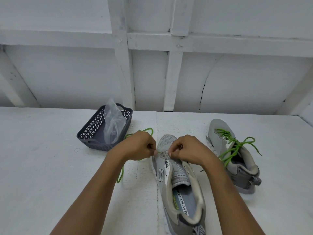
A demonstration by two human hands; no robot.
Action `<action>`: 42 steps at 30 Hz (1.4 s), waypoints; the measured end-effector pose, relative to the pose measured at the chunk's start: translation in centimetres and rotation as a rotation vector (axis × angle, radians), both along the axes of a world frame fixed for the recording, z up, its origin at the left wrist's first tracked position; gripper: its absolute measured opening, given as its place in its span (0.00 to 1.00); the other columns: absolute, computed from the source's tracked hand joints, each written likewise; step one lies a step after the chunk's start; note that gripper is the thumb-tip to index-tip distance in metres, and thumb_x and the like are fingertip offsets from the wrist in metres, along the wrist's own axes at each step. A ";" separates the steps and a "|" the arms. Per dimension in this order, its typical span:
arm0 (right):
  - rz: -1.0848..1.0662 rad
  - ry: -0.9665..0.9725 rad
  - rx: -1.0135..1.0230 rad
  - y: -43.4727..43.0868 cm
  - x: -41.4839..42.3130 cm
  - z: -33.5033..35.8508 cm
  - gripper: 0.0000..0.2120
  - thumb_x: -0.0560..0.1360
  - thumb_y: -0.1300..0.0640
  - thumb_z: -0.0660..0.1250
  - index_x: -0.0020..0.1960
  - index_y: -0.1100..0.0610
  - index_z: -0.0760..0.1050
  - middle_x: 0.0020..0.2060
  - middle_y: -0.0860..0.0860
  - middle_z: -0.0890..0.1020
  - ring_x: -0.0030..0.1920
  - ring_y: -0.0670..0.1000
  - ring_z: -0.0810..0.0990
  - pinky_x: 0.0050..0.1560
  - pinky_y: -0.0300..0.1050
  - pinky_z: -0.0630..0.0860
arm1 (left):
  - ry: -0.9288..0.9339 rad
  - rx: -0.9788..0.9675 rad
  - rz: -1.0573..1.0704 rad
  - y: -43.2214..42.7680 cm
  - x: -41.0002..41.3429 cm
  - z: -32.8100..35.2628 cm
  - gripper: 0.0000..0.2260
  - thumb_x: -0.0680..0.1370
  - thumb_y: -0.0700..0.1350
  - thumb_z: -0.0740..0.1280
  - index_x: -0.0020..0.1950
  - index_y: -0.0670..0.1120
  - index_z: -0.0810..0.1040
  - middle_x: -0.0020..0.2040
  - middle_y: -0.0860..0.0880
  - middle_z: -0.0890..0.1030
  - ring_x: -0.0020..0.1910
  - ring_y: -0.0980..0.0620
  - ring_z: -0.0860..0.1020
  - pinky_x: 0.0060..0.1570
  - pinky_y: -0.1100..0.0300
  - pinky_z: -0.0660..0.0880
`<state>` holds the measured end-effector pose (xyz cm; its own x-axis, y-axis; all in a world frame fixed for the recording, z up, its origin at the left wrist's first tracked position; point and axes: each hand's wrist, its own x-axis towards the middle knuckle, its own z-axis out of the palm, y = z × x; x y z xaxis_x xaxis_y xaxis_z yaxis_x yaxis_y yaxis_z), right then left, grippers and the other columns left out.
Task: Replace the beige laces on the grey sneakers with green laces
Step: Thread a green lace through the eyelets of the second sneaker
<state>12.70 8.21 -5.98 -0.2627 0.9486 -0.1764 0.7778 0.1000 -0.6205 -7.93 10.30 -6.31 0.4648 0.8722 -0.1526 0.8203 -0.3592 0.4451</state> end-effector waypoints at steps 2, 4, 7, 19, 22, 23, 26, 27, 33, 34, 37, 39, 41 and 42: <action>-0.006 0.001 0.018 0.2 -0.1 -0.2 0.04 0.70 0.58 0.73 0.41 0.51 0.86 0.29 0.41 0.79 0.28 0.35 0.74 0.31 0.28 0.68 | 0.018 0.000 -0.009 0.0 0.4 -0.1 0.05 0.77 0.47 0.71 0.45 0.47 0.84 0.36 0.55 0.81 0.37 0.56 0.77 0.43 0.56 0.78; -0.002 0.020 0.014 0.2 -0.2 -0.4 0.03 0.69 0.57 0.74 0.41 0.50 0.86 0.32 0.42 0.81 0.31 0.36 0.76 0.32 0.28 0.68 | 0.034 0.011 -0.010 0.1 0.6 -0.2 0.05 0.77 0.46 0.71 0.45 0.47 0.84 0.37 0.53 0.82 0.37 0.55 0.77 0.42 0.58 0.76; -0.013 0.055 0.025 0.2 -0.5 -0.9 0.03 0.69 0.55 0.75 0.42 0.48 0.86 0.35 0.43 0.83 0.35 0.40 0.77 0.37 0.32 0.71 | 0.088 0.027 -0.028 0.4 1.0 -0.1 0.04 0.77 0.45 0.70 0.45 0.47 0.84 0.37 0.53 0.80 0.37 0.54 0.75 0.36 0.62 0.71; -0.049 0.002 0.131 0.0 -1.1 -2.3 0.03 0.69 0.54 0.74 0.40 0.46 0.84 0.29 0.41 0.77 0.34 0.42 0.76 0.38 0.39 0.73 | -0.096 -0.123 -0.024 1.7 1.5 -0.3 0.03 0.73 0.44 0.76 0.41 0.47 0.83 0.32 0.55 0.79 0.28 0.64 0.73 0.30 0.72 0.67; -0.011 -0.082 0.164 0.0 -1.4 -2.3 0.05 0.70 0.54 0.71 0.42 0.45 0.85 0.31 0.41 0.77 0.38 0.44 0.78 0.39 0.40 0.74 | -0.114 -0.130 -0.007 1.7 1.3 -0.7 0.03 0.74 0.45 0.75 0.42 0.48 0.84 0.32 0.56 0.79 0.29 0.63 0.73 0.32 0.69 0.69; -0.005 -0.089 0.168 0.0 -1.5 -2.3 0.05 0.71 0.54 0.71 0.42 0.46 0.85 0.31 0.42 0.76 0.39 0.45 0.78 0.39 0.41 0.75 | -0.095 -0.115 -0.003 1.6 1.4 -0.7 0.03 0.75 0.46 0.75 0.43 0.48 0.84 0.33 0.56 0.80 0.30 0.62 0.74 0.33 0.66 0.70; 0.022 -0.069 0.150 0.1 -1.1 -2.3 0.04 0.72 0.53 0.70 0.43 0.49 0.84 0.34 0.46 0.79 0.39 0.49 0.78 0.42 0.46 0.77 | -0.075 -0.072 0.010 1.5 1.7 -1.0 0.08 0.76 0.53 0.72 0.47 0.49 0.83 0.37 0.56 0.81 0.36 0.59 0.76 0.39 0.60 0.73; 0.028 -0.047 0.140 0.2 -0.9 -2.2 0.04 0.72 0.54 0.70 0.43 0.51 0.84 0.35 0.48 0.80 0.39 0.50 0.79 0.42 0.46 0.77 | -0.093 -0.063 0.015 1.4 1.7 -1.1 0.09 0.76 0.55 0.72 0.48 0.50 0.83 0.38 0.56 0.80 0.37 0.58 0.76 0.39 0.60 0.73; -0.011 0.056 0.124 0.4 0.7 -1.9 0.10 0.71 0.60 0.70 0.36 0.47 0.80 0.36 0.47 0.83 0.34 0.43 0.77 0.35 0.34 0.72 | -0.200 -0.070 0.008 0.7 2.4 -1.6 0.07 0.73 0.54 0.75 0.48 0.56 0.81 0.39 0.57 0.81 0.37 0.62 0.76 0.37 0.65 0.71; -0.020 0.072 0.135 0.3 0.8 -1.8 0.11 0.71 0.61 0.70 0.35 0.46 0.79 0.36 0.47 0.83 0.34 0.42 0.77 0.36 0.34 0.73 | -0.223 -0.061 0.011 0.6 2.6 -1.6 0.05 0.73 0.52 0.75 0.47 0.57 0.81 0.38 0.58 0.81 0.36 0.63 0.75 0.37 0.66 0.71; -0.082 0.167 0.143 0.0 1.4 -1.8 0.09 0.72 0.60 0.71 0.36 0.48 0.79 0.38 0.46 0.81 0.32 0.44 0.80 0.38 0.42 0.78 | -0.247 -0.012 0.021 0.5 3.4 -1.6 0.05 0.74 0.47 0.74 0.42 0.57 0.81 0.39 0.57 0.80 0.37 0.64 0.75 0.36 0.68 0.69; -0.133 0.225 0.147 -0.4 1.6 -1.9 0.07 0.72 0.58 0.72 0.37 0.49 0.79 0.41 0.47 0.80 0.33 0.49 0.81 0.38 0.46 0.78 | -0.275 0.024 0.029 0.3 3.9 -1.7 0.06 0.75 0.45 0.73 0.41 0.55 0.81 0.40 0.56 0.80 0.38 0.62 0.75 0.38 0.65 0.70; -0.168 0.183 0.151 -0.8 1.8 -1.8 0.06 0.70 0.51 0.74 0.41 0.48 0.77 0.40 0.47 0.80 0.36 0.48 0.80 0.37 0.42 0.73 | -0.351 0.075 0.081 0.4 4.3 -1.6 0.08 0.76 0.43 0.72 0.40 0.56 0.79 0.40 0.55 0.81 0.40 0.58 0.76 0.42 0.60 0.73; -0.184 0.132 0.120 -1.0 2.0 -1.6 0.09 0.69 0.49 0.75 0.42 0.49 0.76 0.39 0.47 0.80 0.37 0.47 0.79 0.37 0.41 0.72 | -0.399 0.092 0.117 0.5 4.4 -1.4 0.10 0.76 0.42 0.71 0.39 0.56 0.77 0.39 0.55 0.81 0.40 0.57 0.77 0.43 0.59 0.74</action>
